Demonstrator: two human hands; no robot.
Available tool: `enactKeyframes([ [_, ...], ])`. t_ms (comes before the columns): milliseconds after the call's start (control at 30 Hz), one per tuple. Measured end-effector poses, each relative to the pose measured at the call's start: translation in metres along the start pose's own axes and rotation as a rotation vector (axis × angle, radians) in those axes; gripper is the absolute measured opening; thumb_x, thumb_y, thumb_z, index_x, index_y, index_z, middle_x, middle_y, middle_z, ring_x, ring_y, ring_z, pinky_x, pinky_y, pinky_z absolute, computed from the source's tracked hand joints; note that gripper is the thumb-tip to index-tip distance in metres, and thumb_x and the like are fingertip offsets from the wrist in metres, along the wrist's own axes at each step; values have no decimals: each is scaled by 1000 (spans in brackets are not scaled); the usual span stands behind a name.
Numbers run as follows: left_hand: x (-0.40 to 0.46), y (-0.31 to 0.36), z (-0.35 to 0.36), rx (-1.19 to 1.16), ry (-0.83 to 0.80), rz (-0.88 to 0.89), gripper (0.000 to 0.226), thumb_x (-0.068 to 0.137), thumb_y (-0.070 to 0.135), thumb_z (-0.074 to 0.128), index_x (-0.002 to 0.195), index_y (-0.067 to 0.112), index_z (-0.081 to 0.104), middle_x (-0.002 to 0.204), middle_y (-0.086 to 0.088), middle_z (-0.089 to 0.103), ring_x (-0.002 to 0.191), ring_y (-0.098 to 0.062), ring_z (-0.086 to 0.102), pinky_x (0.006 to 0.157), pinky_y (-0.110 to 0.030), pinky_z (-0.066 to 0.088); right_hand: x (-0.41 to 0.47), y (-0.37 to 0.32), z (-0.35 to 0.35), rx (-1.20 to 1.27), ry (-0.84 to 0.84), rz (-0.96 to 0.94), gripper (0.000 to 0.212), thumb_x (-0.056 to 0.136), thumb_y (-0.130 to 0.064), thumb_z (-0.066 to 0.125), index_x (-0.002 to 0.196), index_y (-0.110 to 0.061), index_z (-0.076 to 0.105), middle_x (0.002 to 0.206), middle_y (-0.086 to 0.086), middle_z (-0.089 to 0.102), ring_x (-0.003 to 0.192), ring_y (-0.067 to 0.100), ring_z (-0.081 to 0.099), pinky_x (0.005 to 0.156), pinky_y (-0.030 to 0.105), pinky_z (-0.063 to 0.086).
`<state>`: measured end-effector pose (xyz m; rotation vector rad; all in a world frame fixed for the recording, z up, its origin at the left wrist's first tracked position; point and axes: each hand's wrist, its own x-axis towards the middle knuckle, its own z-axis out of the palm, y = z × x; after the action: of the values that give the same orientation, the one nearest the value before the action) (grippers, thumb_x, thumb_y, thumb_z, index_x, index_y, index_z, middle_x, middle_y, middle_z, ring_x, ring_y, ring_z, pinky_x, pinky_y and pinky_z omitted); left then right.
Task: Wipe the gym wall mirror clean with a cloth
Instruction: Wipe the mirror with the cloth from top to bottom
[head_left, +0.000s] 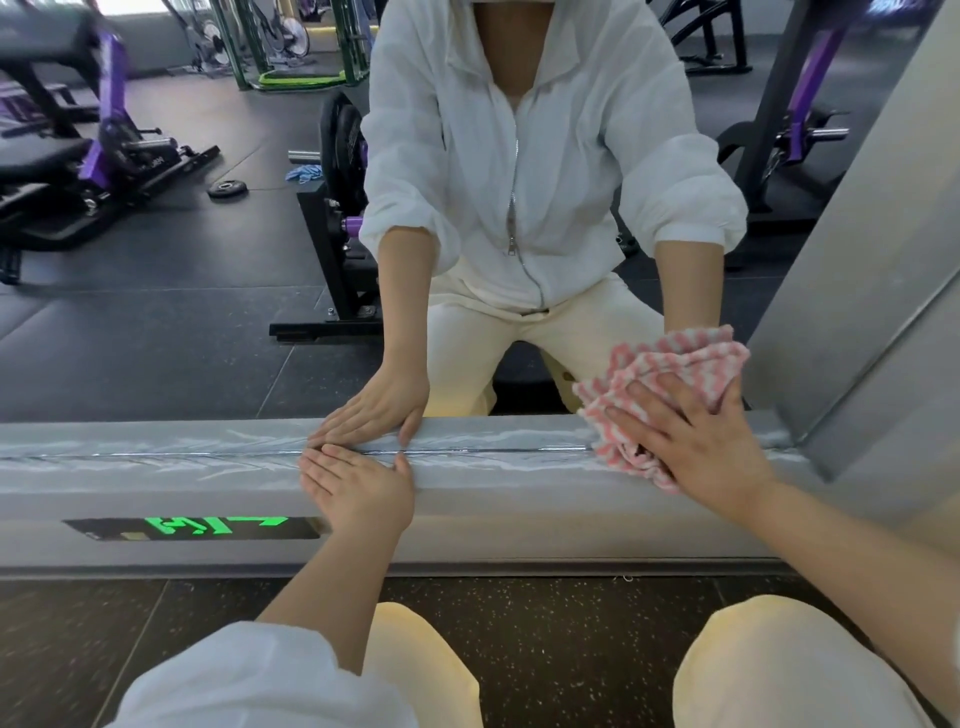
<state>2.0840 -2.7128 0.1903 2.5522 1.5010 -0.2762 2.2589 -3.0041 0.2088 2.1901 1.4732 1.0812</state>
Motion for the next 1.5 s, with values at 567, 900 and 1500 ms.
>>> enactKeyframes([
  [567, -33, 6, 15, -624, 332, 167, 61, 99, 23, 44, 148, -3, 17, 156, -24, 8, 145, -34, 4, 116, -42, 6, 147, -81, -41, -37, 184, -202, 75, 96, -27, 34, 152, -20, -16, 160, 0, -11, 148, 22, -6, 119, 48, -6],
  [900, -64, 68, -83, -1065, 750, 1010, 54, 102, 24, 26, 147, -2, 13, 158, -10, 5, 147, -12, 3, 118, -24, 6, 176, -46, -91, 392, 498, 179, 53, 95, -15, 35, 146, -10, 26, 154, -1, 24, 143, 13, 18, 119, 42, 8],
  [1500, -29, 96, -210, -619, 1343, 707, 55, 98, 20, 24, 150, 16, 6, 154, -23, 0, 141, -38, 1, 113, -50, -9, 205, 24, -121, 184, 676, 660, 51, 99, -30, 41, 148, -20, 27, 154, 14, 23, 141, 36, 23, 112, 62, 9],
])
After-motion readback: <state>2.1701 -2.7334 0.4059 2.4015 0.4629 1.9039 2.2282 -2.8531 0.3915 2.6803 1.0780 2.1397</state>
